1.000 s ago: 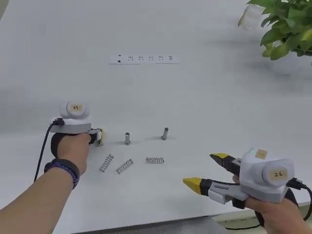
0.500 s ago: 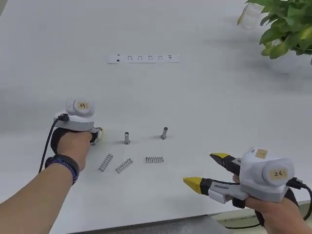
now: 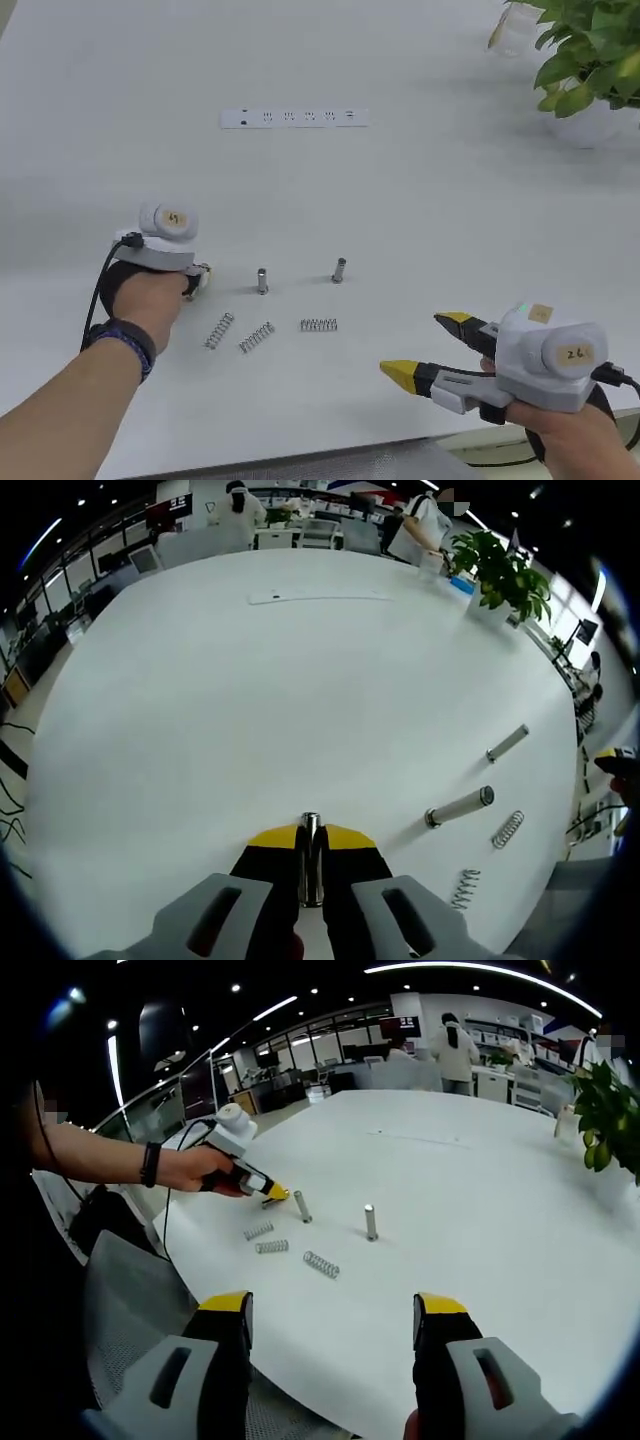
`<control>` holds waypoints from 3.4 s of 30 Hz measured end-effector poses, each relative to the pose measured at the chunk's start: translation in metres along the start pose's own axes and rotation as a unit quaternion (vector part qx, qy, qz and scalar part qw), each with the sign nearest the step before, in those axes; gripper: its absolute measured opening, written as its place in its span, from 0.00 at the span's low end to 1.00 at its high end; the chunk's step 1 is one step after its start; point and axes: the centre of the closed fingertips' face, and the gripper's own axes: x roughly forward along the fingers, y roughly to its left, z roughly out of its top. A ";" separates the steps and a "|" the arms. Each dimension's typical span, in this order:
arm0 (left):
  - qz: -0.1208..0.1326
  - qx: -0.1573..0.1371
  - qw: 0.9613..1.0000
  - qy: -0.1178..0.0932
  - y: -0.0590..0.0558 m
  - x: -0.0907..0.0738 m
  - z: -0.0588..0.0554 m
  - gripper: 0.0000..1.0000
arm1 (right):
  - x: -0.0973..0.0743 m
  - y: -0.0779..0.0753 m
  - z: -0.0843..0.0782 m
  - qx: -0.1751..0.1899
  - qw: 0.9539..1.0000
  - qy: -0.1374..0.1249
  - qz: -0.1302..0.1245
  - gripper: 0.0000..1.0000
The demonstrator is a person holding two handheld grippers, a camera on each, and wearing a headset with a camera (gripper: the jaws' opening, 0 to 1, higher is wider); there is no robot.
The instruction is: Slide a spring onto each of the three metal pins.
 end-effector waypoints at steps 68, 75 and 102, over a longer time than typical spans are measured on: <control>0.012 -0.005 0.996 -0.083 0.000 -0.044 0.006 0.00 | -0.001 0.003 -0.004 -0.002 1.000 -0.006 0.000 0.64; 0.011 0.001 0.996 -0.084 -0.003 -0.046 0.003 0.00 | -0.001 0.003 -0.003 -0.002 1.000 -0.006 0.001 0.64; 0.015 0.037 0.995 -0.087 -0.007 -0.048 0.000 0.00 | 0.000 0.005 -0.004 -0.006 1.000 -0.004 0.003 0.65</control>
